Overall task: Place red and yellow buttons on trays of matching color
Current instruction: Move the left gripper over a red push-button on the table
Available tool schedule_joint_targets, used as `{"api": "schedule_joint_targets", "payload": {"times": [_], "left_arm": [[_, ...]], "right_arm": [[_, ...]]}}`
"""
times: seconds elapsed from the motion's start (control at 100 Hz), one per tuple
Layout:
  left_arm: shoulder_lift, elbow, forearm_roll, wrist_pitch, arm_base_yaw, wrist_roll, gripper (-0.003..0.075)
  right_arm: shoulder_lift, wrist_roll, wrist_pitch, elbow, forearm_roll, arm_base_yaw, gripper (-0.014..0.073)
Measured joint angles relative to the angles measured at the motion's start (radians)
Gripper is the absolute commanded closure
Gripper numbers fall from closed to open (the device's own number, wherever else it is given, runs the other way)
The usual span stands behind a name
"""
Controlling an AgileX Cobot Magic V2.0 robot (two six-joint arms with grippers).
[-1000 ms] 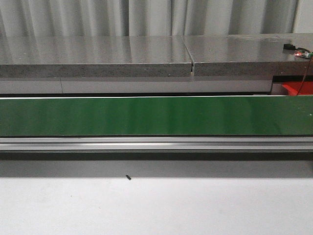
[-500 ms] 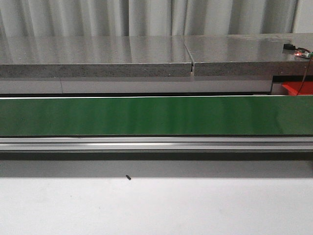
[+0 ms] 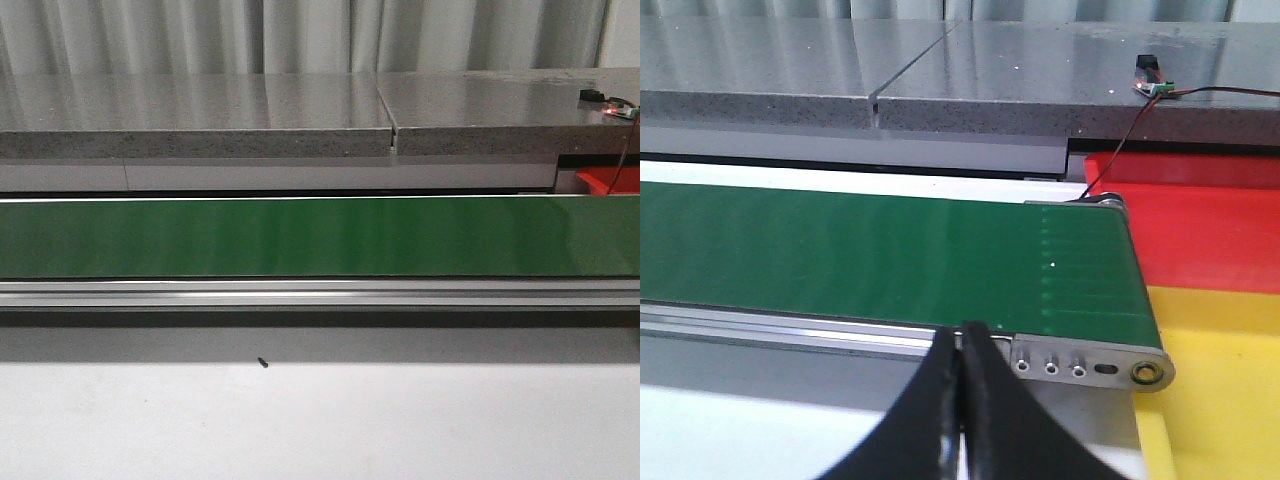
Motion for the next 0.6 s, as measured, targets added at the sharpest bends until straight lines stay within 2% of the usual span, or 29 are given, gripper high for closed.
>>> {"api": "schedule_joint_targets", "payload": {"times": [0.31, 0.46, 0.6], "left_arm": [[0.000, 0.000, 0.002, 0.000, 0.000, -0.032, 0.0061], [0.000, 0.000, 0.104, 0.002, 0.041, -0.201, 0.0061], [0.001, 0.000, 0.239, 0.002, 0.162, -0.335, 0.0061]], "right_arm": [[0.000, 0.000, 0.000, 0.000, 0.000, 0.000, 0.0662], [0.000, 0.000, 0.000, 0.000, 0.000, 0.000, 0.0662], [0.000, 0.000, 0.000, 0.000, 0.000, 0.000, 0.0662]]}}
